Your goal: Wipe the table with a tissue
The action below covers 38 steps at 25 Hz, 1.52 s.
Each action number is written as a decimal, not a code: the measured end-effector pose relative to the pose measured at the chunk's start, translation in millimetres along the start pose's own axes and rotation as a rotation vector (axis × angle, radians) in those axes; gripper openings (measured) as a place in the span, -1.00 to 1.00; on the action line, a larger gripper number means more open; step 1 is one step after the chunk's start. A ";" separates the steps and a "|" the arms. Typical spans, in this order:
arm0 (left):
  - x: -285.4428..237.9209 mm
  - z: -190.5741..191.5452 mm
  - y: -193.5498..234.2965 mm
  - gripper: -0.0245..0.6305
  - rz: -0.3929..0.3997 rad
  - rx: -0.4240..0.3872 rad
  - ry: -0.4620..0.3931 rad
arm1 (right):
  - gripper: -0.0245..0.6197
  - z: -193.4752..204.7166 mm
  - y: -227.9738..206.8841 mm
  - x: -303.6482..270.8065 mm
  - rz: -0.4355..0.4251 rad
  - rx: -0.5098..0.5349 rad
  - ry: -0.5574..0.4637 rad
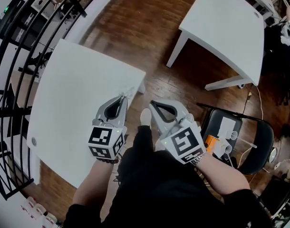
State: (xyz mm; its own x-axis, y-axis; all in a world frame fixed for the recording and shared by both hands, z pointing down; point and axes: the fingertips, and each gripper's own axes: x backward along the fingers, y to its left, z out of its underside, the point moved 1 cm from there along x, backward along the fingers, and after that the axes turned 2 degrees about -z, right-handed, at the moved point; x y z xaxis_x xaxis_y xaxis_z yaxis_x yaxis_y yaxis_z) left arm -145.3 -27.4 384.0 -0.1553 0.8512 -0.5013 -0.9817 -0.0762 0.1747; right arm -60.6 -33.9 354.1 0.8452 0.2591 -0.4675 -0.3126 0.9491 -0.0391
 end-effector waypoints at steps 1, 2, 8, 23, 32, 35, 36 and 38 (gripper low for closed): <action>-6.4 -0.2 5.3 -0.86 -0.001 0.003 0.008 | -0.95 -0.1 -3.9 -5.5 0.001 -0.004 0.007; -12.5 -0.2 10.6 -0.86 -0.002 0.006 0.016 | -0.95 -0.9 -7.4 -10.6 0.003 -0.005 0.018; -49.9 4.5 38.5 -0.86 -0.008 0.023 0.072 | -0.95 2.8 -24.7 -41.3 -0.001 -0.026 0.073; -122.2 20.1 75.4 -0.86 0.006 0.040 0.186 | -0.95 31.0 -52.9 -91.1 -0.006 -0.106 0.160; -151.3 26.8 89.8 -0.86 0.009 0.040 0.227 | -0.95 40.0 -69.9 -104.8 0.013 -0.146 0.178; -157.5 30.9 94.8 -0.86 0.004 0.037 0.243 | -0.95 43.9 -72.5 -108.3 0.016 -0.156 0.185; -159.5 32.4 96.0 -0.86 0.003 0.034 0.250 | -0.95 44.7 -73.2 -109.4 0.016 -0.159 0.187; -163.0 35.9 96.9 -0.86 0.003 0.022 0.265 | -0.95 46.2 -74.4 -111.0 0.016 -0.164 0.191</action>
State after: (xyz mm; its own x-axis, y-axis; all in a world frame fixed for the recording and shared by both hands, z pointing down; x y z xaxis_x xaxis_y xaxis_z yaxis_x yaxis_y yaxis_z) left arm -211.1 -155.0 513.1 -0.1845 0.6851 -0.7047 -0.9790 -0.0647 0.1934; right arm -111.2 -125.0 449.8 0.7471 0.2207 -0.6270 -0.4046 0.8994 -0.1655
